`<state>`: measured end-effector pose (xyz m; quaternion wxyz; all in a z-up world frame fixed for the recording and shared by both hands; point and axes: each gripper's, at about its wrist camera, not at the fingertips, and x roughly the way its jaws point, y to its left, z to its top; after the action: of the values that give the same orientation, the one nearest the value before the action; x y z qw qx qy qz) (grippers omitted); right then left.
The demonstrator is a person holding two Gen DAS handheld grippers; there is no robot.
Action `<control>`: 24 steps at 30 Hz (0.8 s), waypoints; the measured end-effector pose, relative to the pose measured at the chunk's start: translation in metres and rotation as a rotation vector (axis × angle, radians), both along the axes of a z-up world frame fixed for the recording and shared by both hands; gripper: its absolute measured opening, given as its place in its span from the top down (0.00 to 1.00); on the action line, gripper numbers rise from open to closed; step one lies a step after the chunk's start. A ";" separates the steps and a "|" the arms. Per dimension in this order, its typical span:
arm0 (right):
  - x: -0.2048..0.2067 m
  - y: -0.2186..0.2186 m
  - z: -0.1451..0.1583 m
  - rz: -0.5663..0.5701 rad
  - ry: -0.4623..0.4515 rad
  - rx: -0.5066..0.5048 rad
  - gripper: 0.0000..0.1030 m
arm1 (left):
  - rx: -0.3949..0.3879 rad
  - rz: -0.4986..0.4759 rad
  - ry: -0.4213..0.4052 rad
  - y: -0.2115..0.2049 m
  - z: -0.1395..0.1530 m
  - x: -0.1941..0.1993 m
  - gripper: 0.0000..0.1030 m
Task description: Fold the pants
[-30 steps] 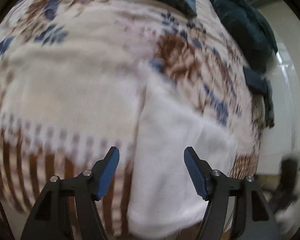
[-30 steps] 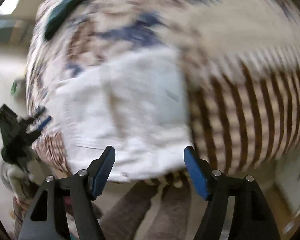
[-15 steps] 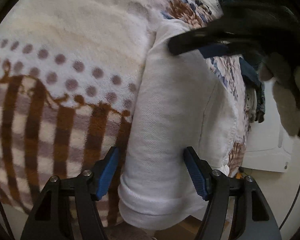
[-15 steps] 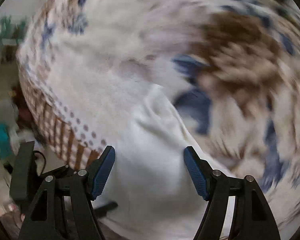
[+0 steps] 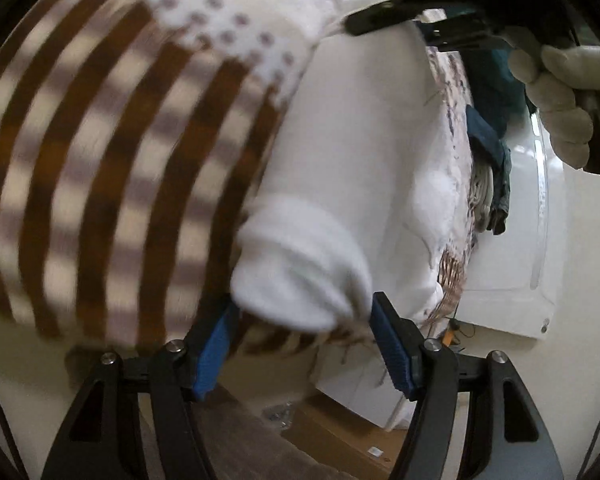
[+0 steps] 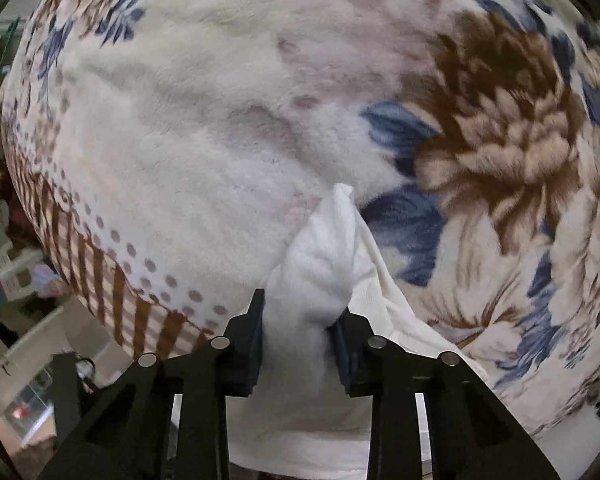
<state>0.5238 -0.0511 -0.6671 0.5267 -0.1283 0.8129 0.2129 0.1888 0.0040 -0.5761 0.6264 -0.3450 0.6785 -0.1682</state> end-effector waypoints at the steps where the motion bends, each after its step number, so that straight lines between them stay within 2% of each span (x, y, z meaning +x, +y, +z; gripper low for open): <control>1: 0.000 -0.002 0.001 0.011 -0.001 0.004 0.71 | -0.002 -0.001 0.017 -0.001 0.000 -0.005 0.37; 3: 0.005 -0.004 0.003 -0.004 -0.015 0.006 0.72 | 0.037 -0.014 0.045 -0.002 0.001 -0.014 0.40; 5: 0.007 -0.013 0.008 -0.028 -0.001 0.032 0.72 | 0.041 0.043 0.044 0.007 0.011 -0.015 0.39; 6: 0.007 -0.017 0.011 -0.036 0.007 0.042 0.72 | 0.071 0.082 0.021 0.016 0.019 -0.011 0.39; 8: 0.006 -0.023 0.018 -0.026 0.010 0.056 0.73 | 0.069 0.129 -0.047 0.030 0.033 0.009 0.37; 11: 0.000 -0.028 0.031 0.006 -0.019 0.066 0.74 | 0.056 0.061 -0.101 0.021 0.031 0.049 0.37; 14: -0.005 -0.027 0.034 0.017 -0.026 0.085 0.72 | 0.032 -0.040 -0.113 0.003 0.018 0.074 0.37; 15: -0.005 -0.028 0.035 0.019 -0.025 0.090 0.69 | 0.037 -0.090 -0.096 -0.006 0.011 0.081 0.37; 17: -0.005 -0.028 0.042 0.027 -0.053 0.103 0.60 | 0.065 -0.094 -0.081 -0.003 0.009 0.083 0.37; 19: -0.008 -0.047 0.063 -0.025 -0.118 0.153 0.48 | 0.076 -0.065 -0.081 0.000 0.016 0.079 0.37; 22: -0.023 -0.094 0.091 -0.153 -0.183 0.186 0.47 | 0.100 -0.046 -0.099 0.009 0.033 0.060 0.37; 24: -0.045 -0.124 0.098 -0.256 -0.184 0.199 0.47 | 0.119 -0.050 -0.092 0.009 0.038 0.045 0.37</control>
<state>0.4791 -0.1751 -0.5690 0.6317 0.0100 0.7459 0.2110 0.2336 0.0131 -0.5378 0.6719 -0.2819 0.6662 -0.1587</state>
